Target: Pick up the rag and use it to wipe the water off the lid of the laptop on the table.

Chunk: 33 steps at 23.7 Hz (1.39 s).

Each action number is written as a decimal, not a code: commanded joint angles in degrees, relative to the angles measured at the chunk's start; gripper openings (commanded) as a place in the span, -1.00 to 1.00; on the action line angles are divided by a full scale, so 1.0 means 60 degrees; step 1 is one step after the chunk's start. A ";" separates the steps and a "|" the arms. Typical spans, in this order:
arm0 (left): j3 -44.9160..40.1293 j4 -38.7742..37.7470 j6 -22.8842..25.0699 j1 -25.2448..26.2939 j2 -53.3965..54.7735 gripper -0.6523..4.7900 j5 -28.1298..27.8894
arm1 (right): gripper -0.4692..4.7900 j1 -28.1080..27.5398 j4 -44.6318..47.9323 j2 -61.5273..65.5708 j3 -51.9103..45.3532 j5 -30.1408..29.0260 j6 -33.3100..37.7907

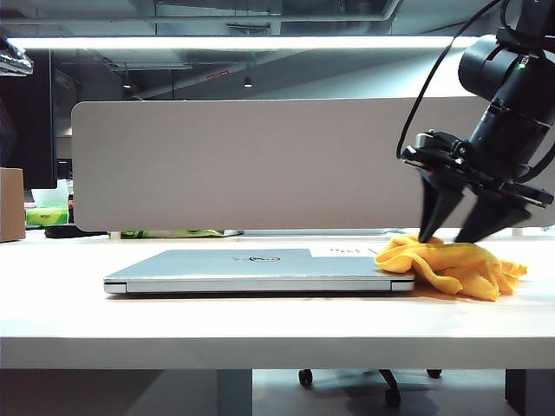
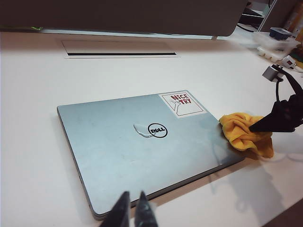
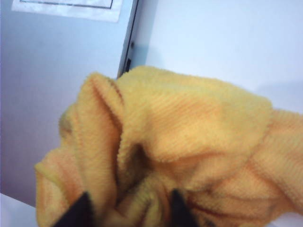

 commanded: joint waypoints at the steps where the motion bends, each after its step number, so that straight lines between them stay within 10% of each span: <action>1: 0.0080 0.0142 0.0069 -0.0004 -0.0007 -0.68 0.0069 | -0.54 0.0022 0.0208 -0.0044 0.0029 -0.0142 -0.0029; 9: 0.0077 0.0138 0.0069 -0.0004 -0.0007 -0.68 0.0051 | -0.83 0.0022 -0.0138 -0.0051 0.0146 -0.0586 -0.0026; 25: 0.0077 0.0153 0.0073 0.0025 -0.0007 -0.68 0.0029 | -0.83 0.2422 -0.1840 0.2506 0.8215 -0.0750 0.0918; 33: 0.0077 0.0153 0.0073 0.0025 -0.0007 -0.68 0.0029 | -0.83 0.3009 -0.1774 0.5085 0.8706 -0.0313 0.0914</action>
